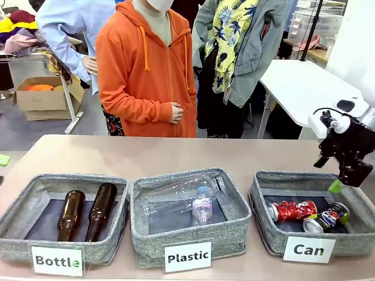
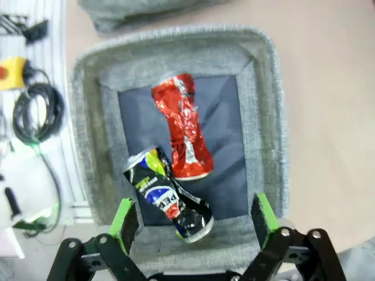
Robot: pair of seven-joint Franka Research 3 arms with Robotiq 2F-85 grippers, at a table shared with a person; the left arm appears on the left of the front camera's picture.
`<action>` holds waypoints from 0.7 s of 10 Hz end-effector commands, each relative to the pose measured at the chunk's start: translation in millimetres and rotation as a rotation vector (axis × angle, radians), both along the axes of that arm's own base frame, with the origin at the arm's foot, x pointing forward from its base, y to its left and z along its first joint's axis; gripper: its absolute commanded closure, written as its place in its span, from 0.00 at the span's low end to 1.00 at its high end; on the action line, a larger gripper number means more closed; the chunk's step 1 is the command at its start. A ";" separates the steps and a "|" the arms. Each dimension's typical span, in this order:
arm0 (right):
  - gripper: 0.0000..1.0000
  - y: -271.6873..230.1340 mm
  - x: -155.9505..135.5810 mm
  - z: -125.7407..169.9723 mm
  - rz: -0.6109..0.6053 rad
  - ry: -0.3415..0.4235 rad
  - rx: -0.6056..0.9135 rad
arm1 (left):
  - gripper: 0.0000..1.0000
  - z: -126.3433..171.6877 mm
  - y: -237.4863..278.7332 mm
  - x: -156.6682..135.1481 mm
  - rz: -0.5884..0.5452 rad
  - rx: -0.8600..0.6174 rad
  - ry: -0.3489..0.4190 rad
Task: Sort the can waste into the basket.
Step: Pick up the can waste from the table and place it in the right Fabric basket.
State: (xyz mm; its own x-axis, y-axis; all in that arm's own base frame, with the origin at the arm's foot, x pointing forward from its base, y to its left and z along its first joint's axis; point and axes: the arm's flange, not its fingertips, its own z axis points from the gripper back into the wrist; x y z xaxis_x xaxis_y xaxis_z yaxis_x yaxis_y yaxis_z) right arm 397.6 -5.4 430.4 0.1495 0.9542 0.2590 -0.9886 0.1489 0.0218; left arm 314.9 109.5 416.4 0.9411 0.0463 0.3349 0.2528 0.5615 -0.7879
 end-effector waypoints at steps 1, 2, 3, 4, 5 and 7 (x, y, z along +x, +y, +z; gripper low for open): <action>0.00 -5.0 14.0 9.0 -0.242 0.137 0.183 | 0.00 -0.7 2.8 -2.6 -0.013 0.005 -0.008; 0.00 -6.5 26.0 18.1 -0.645 0.326 0.359 | 0.00 -0.7 2.8 -2.6 -0.013 0.005 -0.008; 0.00 -5.7 35.8 24.5 -0.869 0.586 0.484 | 0.00 -0.7 2.8 -2.6 -0.013 0.005 -0.008; 0.00 -11.8 46.2 28.3 -0.968 0.873 0.586 | 0.00 -0.7 2.8 -2.6 -0.013 0.005 -0.008; 0.00 -24.2 54.8 25.0 -1.020 1.027 0.744 | 0.00 -0.7 2.8 -2.6 -0.013 0.005 -0.008; 0.00 -46.1 68.9 9.4 -1.017 1.216 0.873 | 0.00 -0.7 2.8 -2.6 -0.013 0.005 -0.008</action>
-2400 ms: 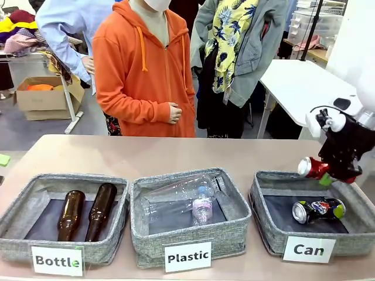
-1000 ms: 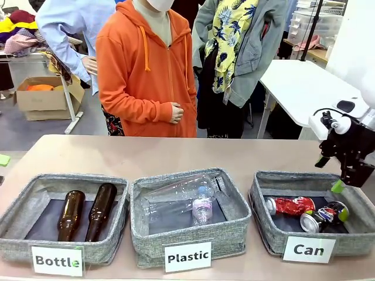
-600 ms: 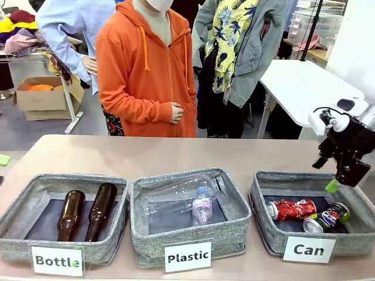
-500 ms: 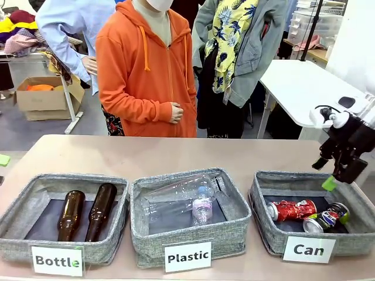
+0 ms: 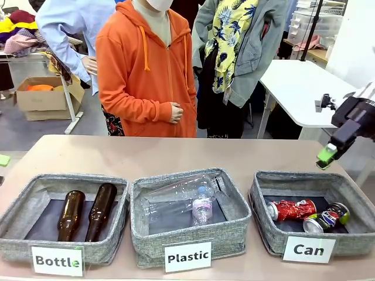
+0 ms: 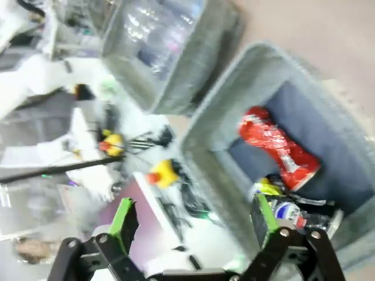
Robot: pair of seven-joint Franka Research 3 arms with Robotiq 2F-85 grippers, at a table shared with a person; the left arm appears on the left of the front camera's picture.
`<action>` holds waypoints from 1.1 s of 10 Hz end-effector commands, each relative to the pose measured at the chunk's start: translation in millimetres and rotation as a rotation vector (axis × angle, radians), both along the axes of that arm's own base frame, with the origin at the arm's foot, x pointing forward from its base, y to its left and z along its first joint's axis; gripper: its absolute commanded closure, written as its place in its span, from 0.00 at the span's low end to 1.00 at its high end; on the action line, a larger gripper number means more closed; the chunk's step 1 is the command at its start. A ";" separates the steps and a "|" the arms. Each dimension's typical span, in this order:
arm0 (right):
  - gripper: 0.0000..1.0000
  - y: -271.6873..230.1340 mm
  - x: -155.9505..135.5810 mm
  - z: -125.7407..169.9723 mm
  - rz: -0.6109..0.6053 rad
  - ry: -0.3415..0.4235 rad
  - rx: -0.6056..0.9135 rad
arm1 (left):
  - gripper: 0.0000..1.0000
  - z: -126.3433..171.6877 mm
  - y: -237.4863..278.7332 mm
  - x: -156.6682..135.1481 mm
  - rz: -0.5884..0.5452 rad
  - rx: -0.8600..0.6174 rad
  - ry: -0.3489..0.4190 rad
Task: Sort the can waste into the basket.
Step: Pick up the can waste from the table and place it in the right Fabric basket.
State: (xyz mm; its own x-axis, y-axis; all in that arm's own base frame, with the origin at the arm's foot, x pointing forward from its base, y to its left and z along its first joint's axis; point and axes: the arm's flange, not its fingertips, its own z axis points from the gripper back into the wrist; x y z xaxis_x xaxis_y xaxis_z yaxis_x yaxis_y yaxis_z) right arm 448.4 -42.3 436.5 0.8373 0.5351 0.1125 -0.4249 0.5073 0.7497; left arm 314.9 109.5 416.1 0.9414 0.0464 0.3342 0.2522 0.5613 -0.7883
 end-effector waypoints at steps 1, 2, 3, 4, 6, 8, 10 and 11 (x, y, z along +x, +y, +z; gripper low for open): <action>0.00 -13.5 20.6 -1.3 -0.508 0.400 0.506 | 0.00 -0.4 2.8 -2.6 -0.013 0.005 -0.009; 0.00 -15.9 21.7 -4.1 -0.544 0.399 0.534 | 0.00 -0.4 2.8 -2.6 -0.013 0.005 -0.009; 0.00 -10.9 6.1 -9.0 -0.071 0.113 0.096 | 0.00 -0.4 2.8 -2.6 -0.013 0.005 -0.009; 0.00 -10.9 6.1 -9.0 -0.071 0.113 0.096 | 0.00 -0.4 2.8 -2.6 -0.013 0.005 -0.009; 0.00 -10.9 6.1 -9.0 -0.071 0.113 0.096 | 0.00 -0.4 2.8 -2.6 -0.013 0.005 -0.009; 0.00 -10.9 6.1 -9.0 -0.071 0.113 0.096 | 0.00 -0.4 2.8 -2.6 -0.013 0.005 -0.009; 0.00 -10.9 6.1 -9.0 -0.071 0.113 0.096 | 0.00 -0.4 2.8 -2.6 -0.013 0.005 -0.009; 0.00 -10.9 6.1 -9.0 -0.071 0.113 0.096 | 0.00 -0.4 2.8 -2.6 -0.013 0.005 -0.009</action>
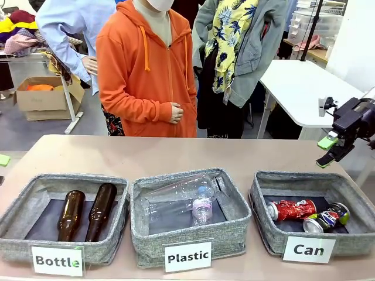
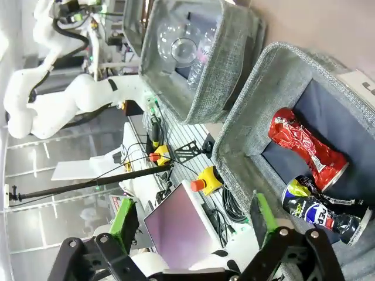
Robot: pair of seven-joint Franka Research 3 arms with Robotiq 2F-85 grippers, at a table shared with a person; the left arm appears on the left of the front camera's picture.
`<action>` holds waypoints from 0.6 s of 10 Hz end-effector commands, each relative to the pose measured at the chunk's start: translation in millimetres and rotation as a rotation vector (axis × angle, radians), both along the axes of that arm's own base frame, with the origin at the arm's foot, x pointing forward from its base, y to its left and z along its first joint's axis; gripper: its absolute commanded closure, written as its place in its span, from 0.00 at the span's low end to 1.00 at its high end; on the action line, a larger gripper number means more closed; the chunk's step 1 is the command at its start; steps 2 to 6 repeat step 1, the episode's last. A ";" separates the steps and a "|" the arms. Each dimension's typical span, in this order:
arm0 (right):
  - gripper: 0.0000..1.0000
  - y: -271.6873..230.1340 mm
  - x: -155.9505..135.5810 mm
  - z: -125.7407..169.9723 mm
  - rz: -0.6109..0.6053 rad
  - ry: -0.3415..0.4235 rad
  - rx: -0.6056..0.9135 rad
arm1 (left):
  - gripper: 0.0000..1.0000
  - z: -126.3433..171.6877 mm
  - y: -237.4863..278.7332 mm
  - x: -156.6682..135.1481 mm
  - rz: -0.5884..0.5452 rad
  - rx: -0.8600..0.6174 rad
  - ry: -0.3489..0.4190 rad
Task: Sort the can waste into the basket.
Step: Pick up the can waste from the table and place it in the right Fabric basket.
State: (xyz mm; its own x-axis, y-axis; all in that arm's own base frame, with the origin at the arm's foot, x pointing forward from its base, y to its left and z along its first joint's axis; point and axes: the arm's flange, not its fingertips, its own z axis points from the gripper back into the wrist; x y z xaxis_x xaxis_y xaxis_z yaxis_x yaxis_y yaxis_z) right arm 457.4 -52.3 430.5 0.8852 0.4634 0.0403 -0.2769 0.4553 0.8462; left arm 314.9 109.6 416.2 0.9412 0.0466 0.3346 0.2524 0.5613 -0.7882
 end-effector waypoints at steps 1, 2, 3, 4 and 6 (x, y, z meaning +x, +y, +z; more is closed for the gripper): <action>0.00 -0.9 -2.8 -3.0 0.002 -0.028 -0.003 | 0.00 -0.5 2.7 -2.6 -0.013 0.005 -0.009; 0.00 -0.9 -2.8 -3.0 0.002 -0.028 -0.003 | 0.00 -0.5 2.7 -2.6 -0.013 0.005 -0.009; 0.00 -0.9 -2.8 -3.0 0.002 -0.028 -0.003 | 0.00 -0.5 2.7 -2.6 -0.013 0.005 -0.009; 0.00 -0.9 -2.8 -3.0 0.002 -0.028 -0.003 | 0.00 -0.5 2.7 -2.6 -0.013 0.005 -0.009; 0.00 -0.9 -2.8 -3.0 0.002 -0.028 -0.003 | 0.00 -0.5 2.7 -2.6 -0.013 0.005 -0.009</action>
